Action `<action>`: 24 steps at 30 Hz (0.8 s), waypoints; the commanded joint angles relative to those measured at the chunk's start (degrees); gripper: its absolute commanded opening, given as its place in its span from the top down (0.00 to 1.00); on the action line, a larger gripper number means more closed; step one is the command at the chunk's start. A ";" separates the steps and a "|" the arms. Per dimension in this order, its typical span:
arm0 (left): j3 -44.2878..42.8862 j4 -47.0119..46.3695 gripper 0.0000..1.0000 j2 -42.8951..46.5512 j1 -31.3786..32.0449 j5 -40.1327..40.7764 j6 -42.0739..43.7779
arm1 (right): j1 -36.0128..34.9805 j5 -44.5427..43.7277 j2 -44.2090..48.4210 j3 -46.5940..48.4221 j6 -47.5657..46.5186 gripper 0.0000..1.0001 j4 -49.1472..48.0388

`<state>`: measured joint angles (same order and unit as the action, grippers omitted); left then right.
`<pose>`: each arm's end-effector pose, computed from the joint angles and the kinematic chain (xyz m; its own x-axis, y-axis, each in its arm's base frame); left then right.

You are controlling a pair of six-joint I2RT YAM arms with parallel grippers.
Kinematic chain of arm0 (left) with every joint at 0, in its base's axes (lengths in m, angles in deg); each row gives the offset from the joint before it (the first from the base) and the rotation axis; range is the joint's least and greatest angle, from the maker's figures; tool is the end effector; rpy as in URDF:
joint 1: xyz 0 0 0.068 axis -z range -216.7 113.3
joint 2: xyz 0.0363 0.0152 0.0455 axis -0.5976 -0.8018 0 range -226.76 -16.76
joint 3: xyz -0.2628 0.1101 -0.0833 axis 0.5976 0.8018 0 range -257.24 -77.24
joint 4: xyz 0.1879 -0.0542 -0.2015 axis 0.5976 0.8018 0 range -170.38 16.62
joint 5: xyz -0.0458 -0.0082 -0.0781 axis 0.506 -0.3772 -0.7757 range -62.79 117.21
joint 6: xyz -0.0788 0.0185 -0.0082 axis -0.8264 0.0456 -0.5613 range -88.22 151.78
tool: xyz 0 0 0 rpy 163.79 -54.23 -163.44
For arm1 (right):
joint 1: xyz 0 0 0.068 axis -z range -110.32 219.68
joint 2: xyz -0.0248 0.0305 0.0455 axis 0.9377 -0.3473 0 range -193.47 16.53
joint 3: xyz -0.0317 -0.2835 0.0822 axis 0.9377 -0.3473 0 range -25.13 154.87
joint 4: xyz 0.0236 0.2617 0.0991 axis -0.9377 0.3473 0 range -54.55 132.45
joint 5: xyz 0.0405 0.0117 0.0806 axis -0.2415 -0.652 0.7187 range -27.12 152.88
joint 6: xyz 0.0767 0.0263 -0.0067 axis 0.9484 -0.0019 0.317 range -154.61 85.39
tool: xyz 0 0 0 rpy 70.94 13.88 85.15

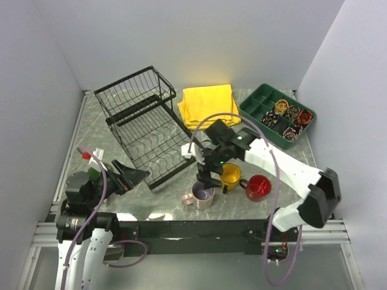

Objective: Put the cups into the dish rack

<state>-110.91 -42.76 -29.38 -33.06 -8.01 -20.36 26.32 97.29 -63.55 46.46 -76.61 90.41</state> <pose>0.0879 -0.0464 0.2904 -0.6512 -0.6049 -0.4583 0.1456 0.4931 -0.8577 0.1914 0.2356 0.2999 0.0184 -0.7417 -0.6704 -0.9926 -0.0939 0.0767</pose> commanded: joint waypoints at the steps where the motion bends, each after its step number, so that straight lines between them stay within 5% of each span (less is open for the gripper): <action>1: -1.13 -0.37 0.04 1.72 -0.03 1.74 -1.39 | -2.52 -6.98 -5.44 4.43 -5.45 0.02 1.64; 6: -1.66 1.66 0.04 0.93 0.05 2.44 0.28 | -4.37 -7.08 -8.78 2.85 -10.91 0.09 0.94; 20: -1.31 -0.10 0.04 1.11 -0.04 2.08 -3.32 | -8.85 -10.95 -14.33 -3.65 -12.32 0.49 -8.55; 24: -2.28 0.60 0.04 1.90 -0.04 3.41 -4.19 | -8.94 -9.37 -13.18 -4.62 -12.58 0.81 -9.43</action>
<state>-110.95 -41.75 -28.55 -33.04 -5.96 -23.22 17.93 87.00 -78.85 42.64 -88.04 83.48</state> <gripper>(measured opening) 0.966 0.338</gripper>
